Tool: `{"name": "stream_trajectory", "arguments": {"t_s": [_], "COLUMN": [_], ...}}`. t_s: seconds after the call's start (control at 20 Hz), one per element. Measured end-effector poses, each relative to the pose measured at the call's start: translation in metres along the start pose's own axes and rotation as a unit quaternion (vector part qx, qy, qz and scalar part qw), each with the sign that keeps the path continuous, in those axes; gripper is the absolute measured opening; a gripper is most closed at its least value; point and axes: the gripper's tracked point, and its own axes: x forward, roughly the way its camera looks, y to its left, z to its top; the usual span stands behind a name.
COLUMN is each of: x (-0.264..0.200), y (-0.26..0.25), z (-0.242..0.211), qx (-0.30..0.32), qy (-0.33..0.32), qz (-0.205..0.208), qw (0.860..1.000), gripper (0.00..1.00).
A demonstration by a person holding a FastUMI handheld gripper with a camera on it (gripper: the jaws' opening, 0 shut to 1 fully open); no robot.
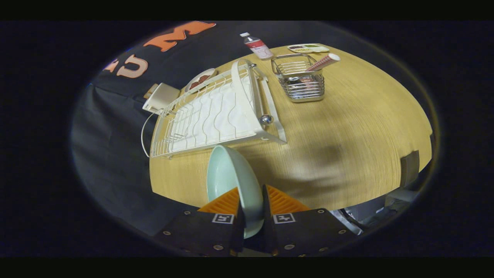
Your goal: Take the plate from the dish rack, then take the spoon from the basket and place it into the plate.
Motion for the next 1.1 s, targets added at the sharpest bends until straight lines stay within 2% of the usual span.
{"name": "stream_trajectory", "arguments": {"t_s": [0.1,0.2,0.35,0.5,0.55,0.6,0.75,0.85,1.1], "x": [0.005,0.008,0.005,-0.006,-0.011,-0.018,-0.04,-0.053,-0.071], "y": [-0.009,-0.027,-0.025,-0.025,-0.026,-0.029,-0.038,-0.045,-0.044], "z": [0.001,0.005,0.015,0.036,0.046,0.057,0.096,0.116,0.157], "qx": [0.013,0.008,0.028,0.033,0.029,0.023,-0.012,-0.047,-0.103], "qy": [-0.003,-0.009,-0.03,-0.072,-0.092,-0.114,-0.195,-0.235,-0.311], "qz": [-0.009,-0.039,-0.03,-0.026,-0.029,-0.035,-0.056,-0.079,-0.097], "qw": [1.0,0.999,0.999,0.997,0.995,0.993,0.979,0.968,0.94], "gripper": [0.23,0.24,0.36,0.44,0.52,0.56,0.69,0.72,0.73]}}
